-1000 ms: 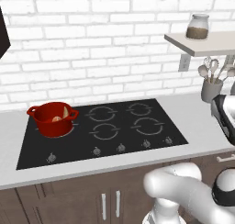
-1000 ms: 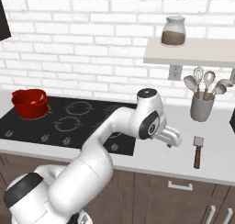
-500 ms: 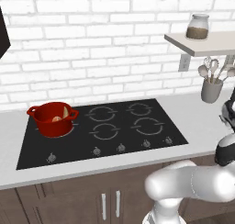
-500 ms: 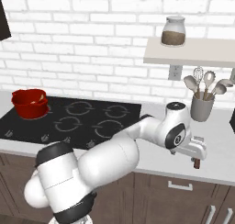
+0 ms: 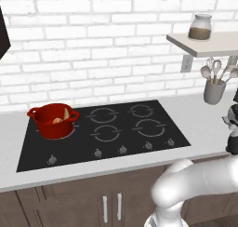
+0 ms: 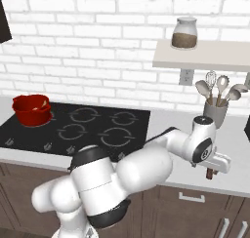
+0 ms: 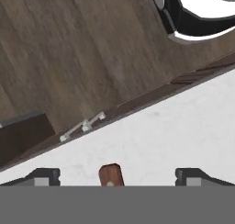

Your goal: Put the onion and sweet potato in the pot. Retrieve the spatula and lightly stir the vegetables in the pot.

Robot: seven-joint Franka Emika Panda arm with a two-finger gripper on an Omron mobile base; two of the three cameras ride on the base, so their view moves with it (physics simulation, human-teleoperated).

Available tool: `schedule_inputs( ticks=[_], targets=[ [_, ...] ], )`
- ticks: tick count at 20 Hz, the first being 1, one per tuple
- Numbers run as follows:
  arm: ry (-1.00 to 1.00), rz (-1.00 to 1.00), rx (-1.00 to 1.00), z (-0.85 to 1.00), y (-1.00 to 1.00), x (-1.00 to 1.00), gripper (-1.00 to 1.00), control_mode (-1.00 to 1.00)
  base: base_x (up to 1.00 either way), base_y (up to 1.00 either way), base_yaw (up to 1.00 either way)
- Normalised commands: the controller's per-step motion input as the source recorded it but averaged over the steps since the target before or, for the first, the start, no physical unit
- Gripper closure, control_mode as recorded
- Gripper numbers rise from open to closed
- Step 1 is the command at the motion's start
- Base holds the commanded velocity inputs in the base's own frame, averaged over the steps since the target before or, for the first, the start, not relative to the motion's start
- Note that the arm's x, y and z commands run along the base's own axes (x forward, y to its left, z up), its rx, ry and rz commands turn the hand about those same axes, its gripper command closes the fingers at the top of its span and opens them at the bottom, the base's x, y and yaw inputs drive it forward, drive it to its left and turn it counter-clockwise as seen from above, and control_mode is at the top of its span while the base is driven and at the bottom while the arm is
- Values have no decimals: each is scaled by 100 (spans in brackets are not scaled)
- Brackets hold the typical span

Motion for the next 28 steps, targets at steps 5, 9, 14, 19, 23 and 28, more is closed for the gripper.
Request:
schedule_inputs(
  ticks=[5, 9, 14, 19, 23, 28],
  targets=[
    [0, 6, 2, -38, -26, 12, -100, -100, 0, 0, 0],
    [0, 4, 0, -45, -26, 10, -100, -100, 0, 0, 0],
    [-4, 6, 0, -60, -2, 9, -100, -100, 0, 0, 0],
    [-7, 5, 0, -55, 0, 6, -100, -100, 0, 0, 0],
    [-3, 5, 0, -58, 0, 7, 100, -100, 0, 0, 0],
    [0, 6, 0, -20, 3, -2, 100, -100, 0, 0, 0]
  ],
)
